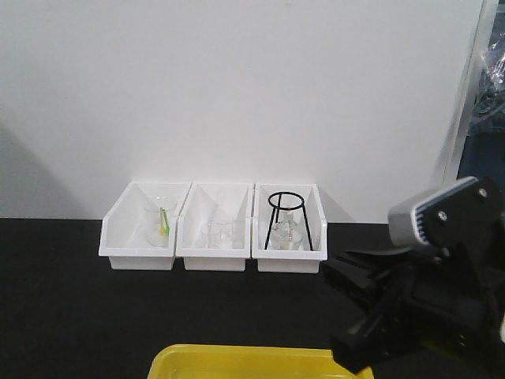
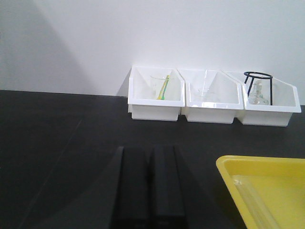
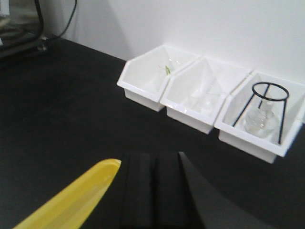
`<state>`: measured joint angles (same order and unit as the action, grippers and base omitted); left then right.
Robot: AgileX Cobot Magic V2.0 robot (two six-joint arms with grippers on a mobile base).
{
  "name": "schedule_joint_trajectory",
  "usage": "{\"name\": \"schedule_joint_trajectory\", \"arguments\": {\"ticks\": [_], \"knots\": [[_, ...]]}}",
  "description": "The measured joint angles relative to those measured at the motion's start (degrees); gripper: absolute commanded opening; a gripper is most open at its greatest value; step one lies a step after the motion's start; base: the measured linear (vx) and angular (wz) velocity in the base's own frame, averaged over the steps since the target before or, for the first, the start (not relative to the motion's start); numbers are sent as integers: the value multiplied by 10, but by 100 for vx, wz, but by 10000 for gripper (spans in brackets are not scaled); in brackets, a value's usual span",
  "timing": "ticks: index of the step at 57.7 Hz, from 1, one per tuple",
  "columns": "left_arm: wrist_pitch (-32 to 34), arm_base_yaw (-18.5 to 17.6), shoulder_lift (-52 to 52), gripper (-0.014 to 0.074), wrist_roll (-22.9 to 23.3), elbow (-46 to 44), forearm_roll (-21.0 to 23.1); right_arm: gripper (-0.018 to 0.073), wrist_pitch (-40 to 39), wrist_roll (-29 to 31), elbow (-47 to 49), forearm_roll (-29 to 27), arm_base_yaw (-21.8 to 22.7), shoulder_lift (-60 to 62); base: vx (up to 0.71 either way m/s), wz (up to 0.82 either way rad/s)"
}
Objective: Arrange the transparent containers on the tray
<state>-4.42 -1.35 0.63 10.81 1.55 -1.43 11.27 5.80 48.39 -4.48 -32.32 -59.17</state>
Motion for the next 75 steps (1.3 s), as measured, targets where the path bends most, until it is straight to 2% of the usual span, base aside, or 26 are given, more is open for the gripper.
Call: {"name": "schedule_joint_trajectory", "arguments": {"ticks": [4,10,30,38,45,51,75], "knots": [[0,0,0,-6,0,0,0,-13,9,-67,-41,45,30,39,0,0],[0,0,0,-6,0,0,0,-13,7,-106,-114,64,85,107,0,0],[0,0,0,-6,0,0,0,-13,-11,-111,-347,125,282,398,0,0],[0,0,0,-6,0,0,0,-13,-11,-111,-424,129,332,484,0,0],[0,0,0,-6,0,0,0,-13,-22,-111,-488,129,346,552,0,0],[-1,0,0,-6,0,0,0,-13,-15,-114,-501,129,347,593,0,0],[0,0,0,-6,0,0,0,-13,-3,-117,-501,129,347,598,0,0]]}}
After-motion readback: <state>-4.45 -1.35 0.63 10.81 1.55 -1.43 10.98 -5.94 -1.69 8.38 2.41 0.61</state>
